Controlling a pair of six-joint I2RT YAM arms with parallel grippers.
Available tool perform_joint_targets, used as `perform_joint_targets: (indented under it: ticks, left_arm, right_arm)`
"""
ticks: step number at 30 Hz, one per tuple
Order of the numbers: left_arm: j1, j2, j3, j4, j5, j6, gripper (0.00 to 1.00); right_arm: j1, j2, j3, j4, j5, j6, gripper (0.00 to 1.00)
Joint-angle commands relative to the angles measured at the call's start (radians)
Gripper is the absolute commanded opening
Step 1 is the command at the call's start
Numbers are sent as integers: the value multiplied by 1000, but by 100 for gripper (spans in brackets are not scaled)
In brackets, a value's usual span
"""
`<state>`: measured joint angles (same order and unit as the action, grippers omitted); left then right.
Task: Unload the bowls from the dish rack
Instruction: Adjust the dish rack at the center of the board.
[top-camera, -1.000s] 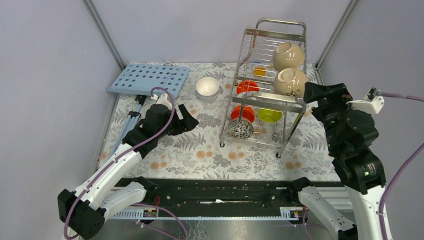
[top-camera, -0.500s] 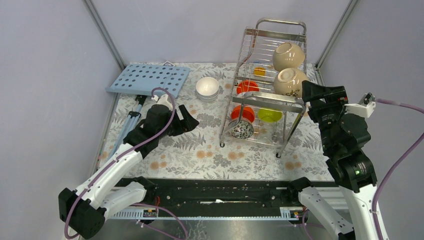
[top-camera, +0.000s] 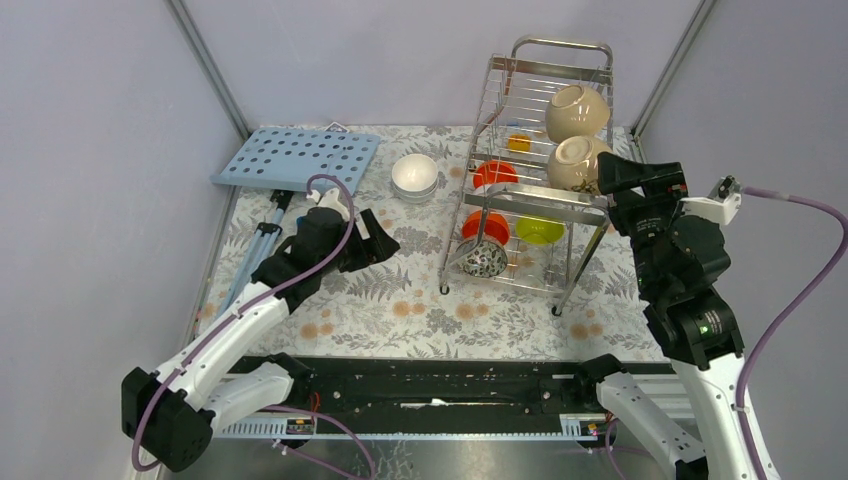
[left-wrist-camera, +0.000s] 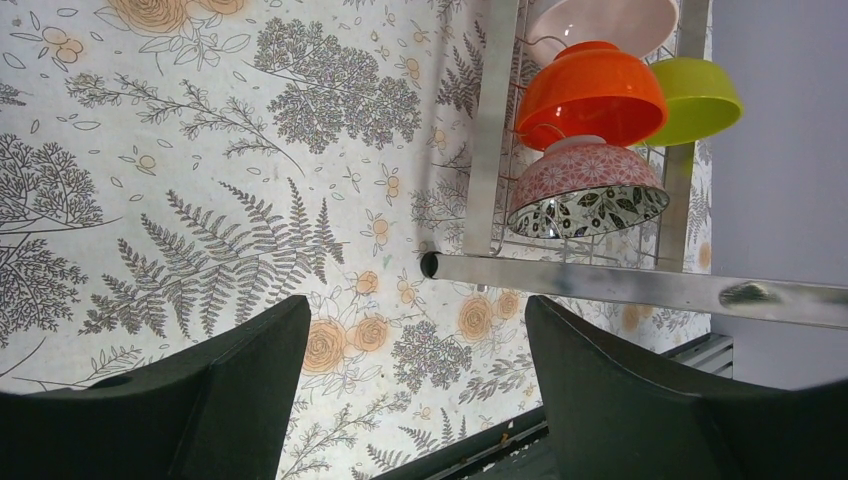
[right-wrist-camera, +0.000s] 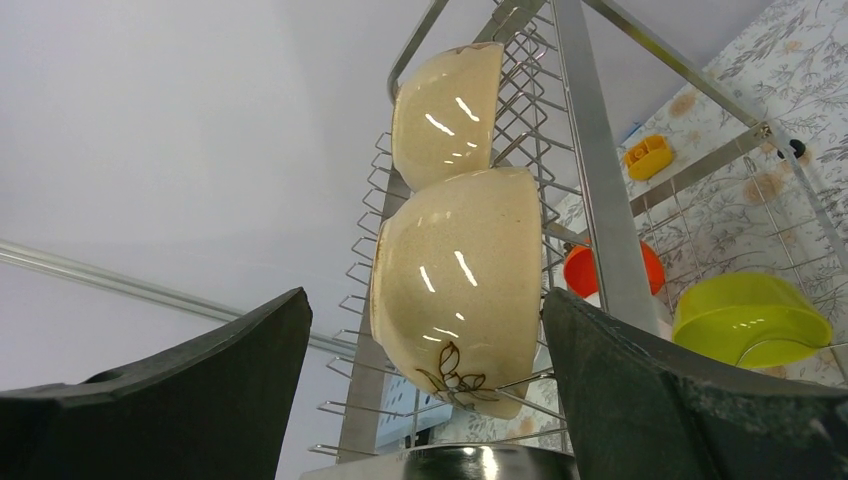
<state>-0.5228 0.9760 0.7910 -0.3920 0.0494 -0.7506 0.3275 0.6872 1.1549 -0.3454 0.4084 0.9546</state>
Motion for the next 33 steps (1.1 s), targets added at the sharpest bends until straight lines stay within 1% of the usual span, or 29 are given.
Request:
perform_joint_targets:
  ticks: [1, 4, 6, 10, 12, 15, 16, 18, 20, 24, 27, 28, 30, 33]
  left_arm:
    - [3, 5, 29, 53, 7, 10, 83]
    - [1, 10, 50, 52, -7, 19, 83]
    - [2, 16, 77, 48, -20, 31, 83]
    - [3, 40, 166, 50, -46, 69, 83]
    - [4, 56, 219, 72, -46, 87, 84]
    - [4, 78, 290, 157, -12, 102, 86]
    - [4, 85, 308, 199, 8, 98, 89]
    - [4, 101, 345, 279, 69, 93, 93]
    - [4, 130, 390, 335, 137, 92, 94]
    - [3, 215, 498, 349, 272, 73, 94]
    - [-11, 251, 522, 345, 349, 59, 94]
    - [-26, 251, 519, 343, 359, 74, 94]
    - [-82, 232, 510, 308, 327, 140, 94]
    - [-190, 148, 430, 282, 223, 282, 95]
  right_arm:
    - [-2, 16, -7, 47, 11, -15, 93]
    - [-3, 21, 56, 10, 34, -116, 93]
    - [-2, 30, 120, -25, 47, -220, 93]
    - [-2, 67, 260, -88, 83, -404, 93]
    - [-2, 91, 308, -126, 88, -449, 93]
    - [-3, 100, 312, -158, 50, -462, 93]
    - [-2, 86, 290, -150, 33, -457, 93]
    - [-3, 46, 235, -110, -1, -454, 93]
    - [-2, 13, 202, -101, -25, -449, 93]
    - [-3, -14, 190, -147, -51, -448, 93]
    - [-2, -46, 169, -164, -73, -447, 93]
    - [-3, -55, 162, -168, -76, -448, 93]
    - [-2, -77, 151, -180, -82, -451, 93]
    - [-2, -97, 140, -200, -92, -461, 93]
